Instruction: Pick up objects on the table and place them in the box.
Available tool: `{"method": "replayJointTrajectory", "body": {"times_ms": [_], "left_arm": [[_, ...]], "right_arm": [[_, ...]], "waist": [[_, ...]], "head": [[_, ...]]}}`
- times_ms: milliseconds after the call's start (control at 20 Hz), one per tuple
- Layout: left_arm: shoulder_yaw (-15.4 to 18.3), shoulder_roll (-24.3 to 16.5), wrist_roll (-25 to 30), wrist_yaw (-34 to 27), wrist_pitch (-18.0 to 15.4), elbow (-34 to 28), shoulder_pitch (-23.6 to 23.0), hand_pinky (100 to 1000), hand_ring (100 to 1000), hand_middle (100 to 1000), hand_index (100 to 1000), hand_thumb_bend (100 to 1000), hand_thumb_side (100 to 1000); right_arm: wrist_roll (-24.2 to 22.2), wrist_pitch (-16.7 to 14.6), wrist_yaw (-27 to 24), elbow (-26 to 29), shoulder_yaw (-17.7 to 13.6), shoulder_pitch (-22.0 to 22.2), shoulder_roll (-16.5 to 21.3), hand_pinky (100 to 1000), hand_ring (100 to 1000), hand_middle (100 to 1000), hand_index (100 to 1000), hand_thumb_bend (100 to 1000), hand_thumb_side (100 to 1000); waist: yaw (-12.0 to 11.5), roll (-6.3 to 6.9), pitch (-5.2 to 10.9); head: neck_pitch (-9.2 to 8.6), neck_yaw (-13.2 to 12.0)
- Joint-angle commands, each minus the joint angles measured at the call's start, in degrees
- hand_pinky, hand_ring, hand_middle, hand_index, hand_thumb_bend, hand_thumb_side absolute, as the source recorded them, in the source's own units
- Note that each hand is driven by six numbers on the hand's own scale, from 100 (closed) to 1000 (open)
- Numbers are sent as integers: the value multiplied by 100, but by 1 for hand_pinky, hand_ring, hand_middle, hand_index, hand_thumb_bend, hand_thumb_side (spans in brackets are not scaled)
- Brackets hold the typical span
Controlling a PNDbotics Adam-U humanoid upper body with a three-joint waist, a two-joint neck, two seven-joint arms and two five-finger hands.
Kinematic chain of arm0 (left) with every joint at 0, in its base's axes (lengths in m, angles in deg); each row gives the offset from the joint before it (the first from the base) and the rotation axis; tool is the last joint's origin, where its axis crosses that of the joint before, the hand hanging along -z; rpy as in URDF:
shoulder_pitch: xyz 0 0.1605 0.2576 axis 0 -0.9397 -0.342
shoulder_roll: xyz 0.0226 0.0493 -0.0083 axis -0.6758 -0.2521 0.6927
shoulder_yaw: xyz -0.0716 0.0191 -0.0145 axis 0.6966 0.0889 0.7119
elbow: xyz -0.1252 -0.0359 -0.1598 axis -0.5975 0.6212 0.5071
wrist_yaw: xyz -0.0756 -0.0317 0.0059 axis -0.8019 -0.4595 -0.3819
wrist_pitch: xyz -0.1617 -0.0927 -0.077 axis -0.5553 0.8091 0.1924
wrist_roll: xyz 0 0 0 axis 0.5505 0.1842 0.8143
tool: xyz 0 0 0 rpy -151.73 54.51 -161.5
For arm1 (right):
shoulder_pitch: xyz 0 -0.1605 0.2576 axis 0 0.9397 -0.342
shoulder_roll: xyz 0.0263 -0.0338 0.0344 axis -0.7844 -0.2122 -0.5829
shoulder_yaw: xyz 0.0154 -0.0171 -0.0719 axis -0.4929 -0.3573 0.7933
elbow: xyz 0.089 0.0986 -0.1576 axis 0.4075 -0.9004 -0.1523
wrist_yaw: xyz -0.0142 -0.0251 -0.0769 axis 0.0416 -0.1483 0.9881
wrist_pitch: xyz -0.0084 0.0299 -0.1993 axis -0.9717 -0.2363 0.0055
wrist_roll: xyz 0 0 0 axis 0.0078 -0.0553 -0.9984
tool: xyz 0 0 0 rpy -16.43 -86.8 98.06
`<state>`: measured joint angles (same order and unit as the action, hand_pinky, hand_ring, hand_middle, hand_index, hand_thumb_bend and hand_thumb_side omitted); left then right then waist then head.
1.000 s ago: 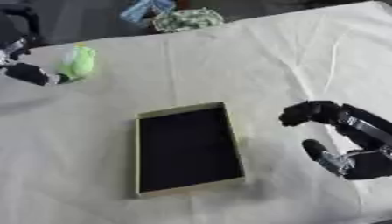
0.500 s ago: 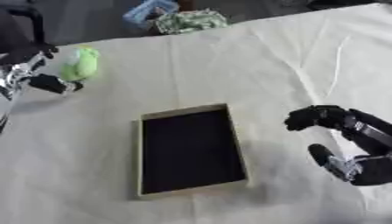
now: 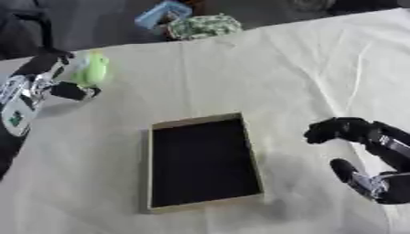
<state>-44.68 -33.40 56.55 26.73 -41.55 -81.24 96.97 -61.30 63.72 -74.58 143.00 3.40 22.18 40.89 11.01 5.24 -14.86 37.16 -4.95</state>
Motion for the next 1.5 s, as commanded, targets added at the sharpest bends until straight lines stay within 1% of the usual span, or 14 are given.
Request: {"method": "replayJointTrajectory", "body": {"times_ms": [50, 550, 600, 650, 750, 800, 1050, 1100, 1150, 1250, 1300, 1350, 1400, 1500], "left_arm": [[40, -67, -303, 130, 140, 11, 130, 752, 809, 824, 958, 517, 449], [91, 94, -956, 336, 395, 280, 136, 726, 784, 796, 936, 408, 450], [91, 108, -998, 339, 404, 305, 135, 720, 777, 789, 927, 353, 440], [88, 120, -1026, 345, 408, 333, 135, 712, 769, 781, 920, 320, 433], [88, 131, -1093, 360, 409, 362, 134, 675, 728, 736, 881, 192, 400], [89, 133, -1139, 369, 412, 368, 131, 651, 688, 695, 851, 107, 374], [95, 123, -1421, 399, 391, 352, 108, 573, 556, 546, 718, 100, 286], [100, 116, -1480, 375, 373, 331, 98, 570, 550, 539, 712, 100, 285], [114, 112, -1577, 326, 347, 285, 89, 538, 521, 498, 647, 100, 294], [134, 69, -1859, 120, 255, 125, 51, 518, 505, 474, 600, 100, 321], [124, 19, -1996, 2, 204, 18, 24, 518, 505, 474, 600, 100, 321], [113, -50, -2105, -123, 154, -113, 1, 505, 500, 465, 579, 100, 325], [99, -127, -2168, -270, 113, -268, -34, 504, 502, 466, 576, 100, 326], [36, -285, -2100, -554, 16, -645, -112, 505, 503, 467, 577, 100, 324]], "right_arm": [[-35, -15, -55, 61, -1, -85, 79, 798, 790, 789, 918, 100, 513], [-72, -14, -78, 63, 17, -134, 71, 798, 790, 789, 918, 100, 514], [-73, -14, -79, 63, 18, -137, 70, 798, 790, 789, 918, 100, 514], [-75, -13, -80, 62, 17, -139, 69, 798, 790, 789, 918, 100, 514], [-77, -12, -82, 61, 16, -138, 65, 798, 790, 789, 918, 100, 515], [-77, -10, -82, 59, 14, -137, 64, 798, 790, 788, 918, 100, 515], [-75, -7, -79, 53, 6, -136, 56, 798, 790, 788, 919, 100, 514], [-74, -7, -77, 50, 3, -135, 53, 798, 790, 788, 919, 100, 514], [-68, -7, -78, 49, -2, -129, 48, 799, 790, 788, 919, 100, 514], [-59, -8, -71, 46, -15, -119, 40, 799, 790, 788, 919, 100, 513], [-51, -8, -70, 45, -22, -111, 36, 799, 790, 788, 919, 100, 513], [-44, -7, -67, 42, -29, -100, 36, 799, 790, 788, 919, 100, 512], [-38, -8, -65, 40, -36, -88, 37, 799, 790, 788, 919, 100, 512], [-28, -6, -54, 34, -49, -66, 37, 799, 790, 788, 919, 100, 511]], "waist": [[23, -15, 71], [167, 0, -1], [174, -1, -7], [180, -2, -14], [186, -3, -25], [187, -3, -29], [175, -10, -35], [170, -12, -34], [160, -17, -30], [133, -27, -21], [119, -32, -16], [98, -36, -6], [76, -39, 4], [20, -42, 23]], "head": [[-87, -38], [-134, -93], [-138, -96], [-141, -102], [-148, -106], [-150, -105], [-143, -79], [-139, -73], [-134, -68], [-125, -51], [-119, -37], [-107, -25], [-98, -15], [-83, 12]]}}
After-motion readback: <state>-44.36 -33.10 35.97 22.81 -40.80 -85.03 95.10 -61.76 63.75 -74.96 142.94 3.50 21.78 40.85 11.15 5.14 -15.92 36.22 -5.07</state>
